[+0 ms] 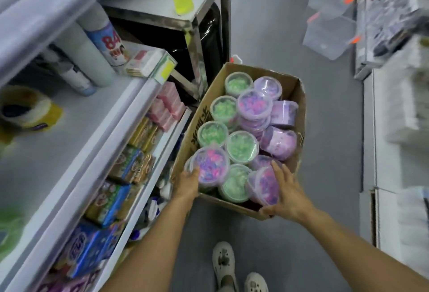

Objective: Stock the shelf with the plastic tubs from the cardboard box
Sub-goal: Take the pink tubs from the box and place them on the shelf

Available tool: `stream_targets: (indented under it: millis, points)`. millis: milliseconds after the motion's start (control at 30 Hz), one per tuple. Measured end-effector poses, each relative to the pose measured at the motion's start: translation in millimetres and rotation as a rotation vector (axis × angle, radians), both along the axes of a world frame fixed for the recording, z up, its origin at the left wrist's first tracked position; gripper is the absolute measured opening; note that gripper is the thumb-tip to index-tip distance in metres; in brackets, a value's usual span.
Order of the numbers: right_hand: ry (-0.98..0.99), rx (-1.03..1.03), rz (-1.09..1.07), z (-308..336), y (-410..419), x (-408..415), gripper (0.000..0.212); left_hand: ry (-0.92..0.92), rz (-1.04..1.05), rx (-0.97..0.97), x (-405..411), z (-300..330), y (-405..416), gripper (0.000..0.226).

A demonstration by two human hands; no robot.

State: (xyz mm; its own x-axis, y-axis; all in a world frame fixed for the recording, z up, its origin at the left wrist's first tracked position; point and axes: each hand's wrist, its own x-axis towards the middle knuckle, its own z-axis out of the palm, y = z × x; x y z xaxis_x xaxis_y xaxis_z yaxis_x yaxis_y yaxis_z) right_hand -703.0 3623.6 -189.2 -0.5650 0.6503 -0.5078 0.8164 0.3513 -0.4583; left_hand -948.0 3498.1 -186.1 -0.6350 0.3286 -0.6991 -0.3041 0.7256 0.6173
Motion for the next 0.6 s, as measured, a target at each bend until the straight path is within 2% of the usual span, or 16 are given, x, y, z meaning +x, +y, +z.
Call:
stream_targets:
  millis: [133,233,333,433,600]
  points:
    - [0.022,0.057,-0.035,9,-2,-4,0.134,-0.115,0.106,0.070,7,23,7,0.015]
    - [0.094,-0.051,-0.123,26,2,-7,0.123,-0.192,0.117,0.122,10,31,6,0.009]
    - [0.213,-0.156,-0.200,51,10,-14,0.105,-0.247,0.207,0.164,11,46,0,0.012]
    - [0.282,-0.214,-0.206,85,15,-22,0.084,-0.207,0.270,0.195,14,66,-17,0.017]
    - [0.330,-0.208,-0.121,148,3,-39,0.079,-0.134,0.346,0.341,25,117,-66,0.036]
